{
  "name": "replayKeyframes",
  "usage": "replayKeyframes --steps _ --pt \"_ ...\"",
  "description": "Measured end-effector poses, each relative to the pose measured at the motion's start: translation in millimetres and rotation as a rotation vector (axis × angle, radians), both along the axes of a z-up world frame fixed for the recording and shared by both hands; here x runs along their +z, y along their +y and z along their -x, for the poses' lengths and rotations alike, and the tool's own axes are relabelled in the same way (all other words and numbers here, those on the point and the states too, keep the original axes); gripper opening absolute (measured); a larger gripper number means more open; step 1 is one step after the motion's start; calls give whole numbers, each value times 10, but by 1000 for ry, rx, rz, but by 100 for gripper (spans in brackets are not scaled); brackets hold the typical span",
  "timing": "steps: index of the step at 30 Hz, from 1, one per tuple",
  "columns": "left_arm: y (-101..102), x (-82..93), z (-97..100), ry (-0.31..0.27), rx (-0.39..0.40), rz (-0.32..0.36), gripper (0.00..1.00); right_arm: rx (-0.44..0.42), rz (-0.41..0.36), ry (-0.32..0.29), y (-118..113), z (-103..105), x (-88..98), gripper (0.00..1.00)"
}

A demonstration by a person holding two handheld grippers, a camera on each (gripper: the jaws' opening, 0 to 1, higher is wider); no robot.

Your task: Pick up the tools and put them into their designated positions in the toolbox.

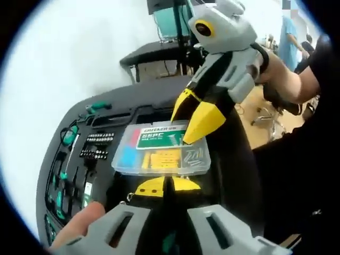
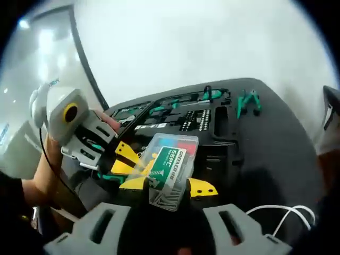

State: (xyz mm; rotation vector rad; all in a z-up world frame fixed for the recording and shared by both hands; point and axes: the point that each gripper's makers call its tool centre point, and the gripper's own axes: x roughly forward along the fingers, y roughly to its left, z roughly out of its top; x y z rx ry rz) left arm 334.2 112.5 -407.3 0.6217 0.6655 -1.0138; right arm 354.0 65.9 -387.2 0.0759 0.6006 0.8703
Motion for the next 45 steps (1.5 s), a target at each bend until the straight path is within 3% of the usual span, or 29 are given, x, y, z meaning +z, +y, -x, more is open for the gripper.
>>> replayKeyframes --steps 2,6,13,17,23,26,31,32,34,38,40,41,43,45 --pt "-55 24 -8 4 -14 27 6 -14 32 -93 -61 -36 43 22" --pt "-124 31 -42 -2 -25 13 5 -30 5 -49 -95 -31 17 26" --pt "-356 20 -41 -5 -59 15 4 -80 38 -69 -265 -109 -13 34" --pt "-370 21 -50 -1 -67 -5 4 -107 -2 -46 -333 -157 -16 29" --pt "-355 20 -42 13 -47 11 4 -126 -9 -66 -319 -145 -12 28" --pt "-360 19 -41 12 -39 3 4 -139 11 -110 -323 -156 -23 28" --pt "-359 16 -44 -7 -56 -12 4 -120 105 -252 -328 -132 62 24" --pt "-360 15 -45 -5 -54 -7 4 -127 68 -250 -315 -114 112 24" --pt "-361 15 -50 4 -50 4 4 -154 -6 -185 -322 -130 143 24" --pt "-378 17 -52 17 -70 -2 4 -141 -26 -283 -252 -191 263 21" --pt "-386 20 -54 15 -71 -16 4 -144 -98 -280 -141 -209 315 17" --pt "-386 18 -57 16 -68 -20 4 -136 -130 -310 -65 -241 364 15" --pt "-383 16 -56 13 -60 -21 4 -124 -115 -357 21 -307 417 12" --pt "-379 16 -50 -3 -45 -8 4 -108 -84 -373 130 -358 428 0"
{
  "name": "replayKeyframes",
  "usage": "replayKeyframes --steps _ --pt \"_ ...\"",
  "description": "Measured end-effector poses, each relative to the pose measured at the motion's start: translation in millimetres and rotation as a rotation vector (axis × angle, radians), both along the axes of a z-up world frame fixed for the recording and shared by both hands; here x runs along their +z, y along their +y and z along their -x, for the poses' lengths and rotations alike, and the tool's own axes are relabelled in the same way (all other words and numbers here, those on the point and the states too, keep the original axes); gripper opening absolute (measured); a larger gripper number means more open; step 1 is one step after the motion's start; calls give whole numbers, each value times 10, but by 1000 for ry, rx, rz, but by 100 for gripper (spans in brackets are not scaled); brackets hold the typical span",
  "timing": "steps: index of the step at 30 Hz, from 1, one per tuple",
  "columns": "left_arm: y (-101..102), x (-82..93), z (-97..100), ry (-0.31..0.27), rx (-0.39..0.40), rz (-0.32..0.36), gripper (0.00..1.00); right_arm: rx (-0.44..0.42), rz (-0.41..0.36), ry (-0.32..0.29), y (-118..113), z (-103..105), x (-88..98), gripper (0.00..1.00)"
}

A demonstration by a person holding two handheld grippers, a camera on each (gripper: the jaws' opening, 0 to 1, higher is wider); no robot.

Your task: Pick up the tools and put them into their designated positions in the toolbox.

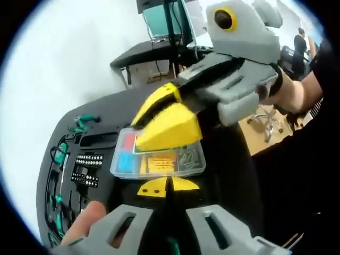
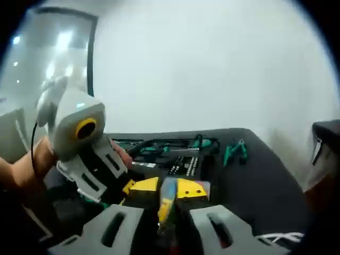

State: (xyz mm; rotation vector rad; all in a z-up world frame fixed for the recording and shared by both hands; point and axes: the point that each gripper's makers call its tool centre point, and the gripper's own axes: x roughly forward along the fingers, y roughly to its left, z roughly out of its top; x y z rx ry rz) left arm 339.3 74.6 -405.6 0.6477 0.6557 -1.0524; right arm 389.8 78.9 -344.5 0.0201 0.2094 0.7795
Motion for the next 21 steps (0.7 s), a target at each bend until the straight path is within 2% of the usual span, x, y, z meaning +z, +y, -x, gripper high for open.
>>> replayKeyframes --steps 1,3,5,6,9,11,12,13,14,15,16,17,18,20,21 --pt "1 1 -1 -8 10 10 4 19 15 5 76 4 -24 0" --pt "0 4 -3 -22 34 36 4 25 102 58 115 -6 -241 0" --pt "-1 3 4 -42 42 58 4 42 73 73 176 10 -350 0" --pt "-1 -2 8 -44 48 61 4 38 2 17 224 3 -286 0" --pt "-13 5 -11 -47 60 78 4 50 117 -108 195 63 -317 0" --pt "-16 7 -13 -40 63 80 4 24 130 -79 200 60 -329 0" --pt "-12 -4 -17 -40 59 70 4 -34 163 22 117 35 -477 0" --pt "-14 -2 -13 -44 57 72 4 2 128 -14 153 15 -398 0" --pt "-11 -3 -11 -43 60 75 4 10 101 2 151 10 -405 0" --pt "-8 -5 -8 -46 60 76 4 25 96 -9 134 20 -418 0" --pt "9 -1 -6 -52 64 71 4 -8 214 -5 26 -24 -602 0" --pt "26 46 -103 -127 99 102 4 -22 140 -83 13 -49 -519 0" --pt "36 8 -80 -144 67 80 4 -63 70 -8 -60 -71 -564 0" --pt "-14 20 34 -67 62 154 4 -46 72 -54 -109 69 -413 0" --pt "-20 59 48 -67 60 185 4 -67 69 -65 -140 71 -396 0"
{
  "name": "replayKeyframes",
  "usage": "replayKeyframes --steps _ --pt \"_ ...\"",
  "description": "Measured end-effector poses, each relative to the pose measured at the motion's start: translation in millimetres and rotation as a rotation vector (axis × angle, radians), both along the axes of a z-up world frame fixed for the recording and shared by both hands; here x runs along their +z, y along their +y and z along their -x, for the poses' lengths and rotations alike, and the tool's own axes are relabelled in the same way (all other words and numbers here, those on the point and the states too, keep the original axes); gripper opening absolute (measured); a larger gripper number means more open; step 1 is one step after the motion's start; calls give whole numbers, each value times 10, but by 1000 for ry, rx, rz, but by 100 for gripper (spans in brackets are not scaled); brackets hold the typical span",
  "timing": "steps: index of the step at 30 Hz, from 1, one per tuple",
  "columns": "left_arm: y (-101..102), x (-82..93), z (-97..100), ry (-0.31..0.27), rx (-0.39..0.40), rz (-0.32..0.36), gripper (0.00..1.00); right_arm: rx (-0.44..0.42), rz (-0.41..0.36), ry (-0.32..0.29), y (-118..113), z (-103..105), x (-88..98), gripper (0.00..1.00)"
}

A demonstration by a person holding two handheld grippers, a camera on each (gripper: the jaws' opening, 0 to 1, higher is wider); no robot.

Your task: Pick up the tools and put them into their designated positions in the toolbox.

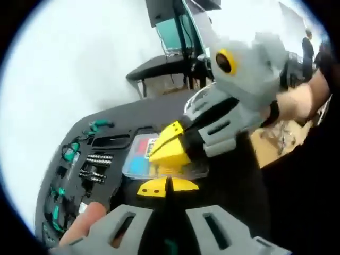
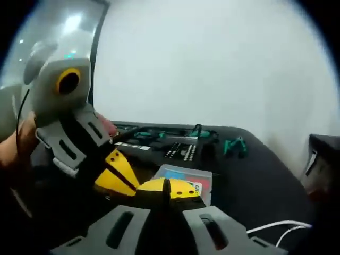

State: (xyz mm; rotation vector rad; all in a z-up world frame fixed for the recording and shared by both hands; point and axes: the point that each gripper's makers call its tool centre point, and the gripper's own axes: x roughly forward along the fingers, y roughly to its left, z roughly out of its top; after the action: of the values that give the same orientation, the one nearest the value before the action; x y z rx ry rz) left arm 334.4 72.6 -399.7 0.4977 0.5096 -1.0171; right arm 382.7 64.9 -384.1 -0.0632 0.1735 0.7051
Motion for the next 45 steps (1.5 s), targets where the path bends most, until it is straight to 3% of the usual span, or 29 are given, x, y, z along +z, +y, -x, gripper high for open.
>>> replayKeyframes --steps 1,2,3,4,5,7,8,9,10,11,12,14,16,17,18,21,24,27,31,33,34,35,36,37,38,40,42,43,45 --pt "42 46 -20 -14 11 13 4 8 -9 -3 -33 29 29 0" --pt "87 91 -50 -25 35 25 4 53 -123 -15 39 99 148 0" --pt "148 140 -105 -40 69 33 4 -4 -200 -24 -97 77 280 0" --pt "212 190 -188 -55 121 48 4 -30 -228 -14 -211 62 345 0" --pt "277 224 -286 -74 165 50 4 -31 -206 5 -253 54 333 0" --pt "346 213 -423 -102 213 25 4 31 -130 108 -169 139 187 0" --pt "289 188 -418 -95 193 21 4 46 -103 148 -125 178 119 0" --pt "229 184 -416 -97 171 30 4 42 -30 189 -100 230 -15 0" --pt "175 186 -422 -89 168 38 4 27 16 172 -133 143 -93 0" --pt "131 185 -430 -91 163 36 4 8 43 93 -163 80 -50 0" --pt "102 163 -445 -115 141 -5 4 -17 76 54 -204 83 -51 0" --pt "110 125 -507 -139 147 -56 4 -10 87 83 -185 60 -119 0" --pt "94 3 -495 -111 120 -100 4 7 82 57 -144 46 -97 0" --pt "33 60 -535 -142 110 -45 4 19 133 28 -150 31 -93 0" --pt "11 31 -504 -94 122 -18 3 25 173 4 -135 41 -87 0" --pt "1 25 -496 -94 97 -23 3 20 171 9 -130 36 -93 0" --pt "7 9 -499 -136 75 -66 1 33 156 5 -136 64 -92 0" --pt "-32 -9 -555 -200 42 -46 0 50 143 19 -128 66 -97 0" --pt "-28 8 -550 -196 53 -38 0 87 210 -5 -95 87 -88 0" --pt "-21 46 -544 -134 72 42 1 83 220 -14 -83 103 -56 0" --pt "45 62 -568 -88 118 71 1 82 199 -10 -64 127 -30 0" --pt "123 60 -595 -83 139 55 1 97 121 38 21 206 -25 0" --pt "185 90 -605 -126 120 44 1 100 80 31 70 235 26 0" --pt "226 97 -599 -124 121 49 2 106 92 4 105 274 40 0" --pt "234 65 -553 -78 115 56 2 121 140 -36 165 316 38 0" --pt "223 58 -547 -93 96 52 2 157 264 -127 322 410 -18 0" --pt "215 65 -549 -116 74 31 2 144 392 -257 404 408 -16 0" --pt "209 59 -549 -115 74 27 2 114 433 -278 393 379 -23 0" --pt "205 57 -546 -138 56 11 2 90 503 -257 391 380 -62 0"
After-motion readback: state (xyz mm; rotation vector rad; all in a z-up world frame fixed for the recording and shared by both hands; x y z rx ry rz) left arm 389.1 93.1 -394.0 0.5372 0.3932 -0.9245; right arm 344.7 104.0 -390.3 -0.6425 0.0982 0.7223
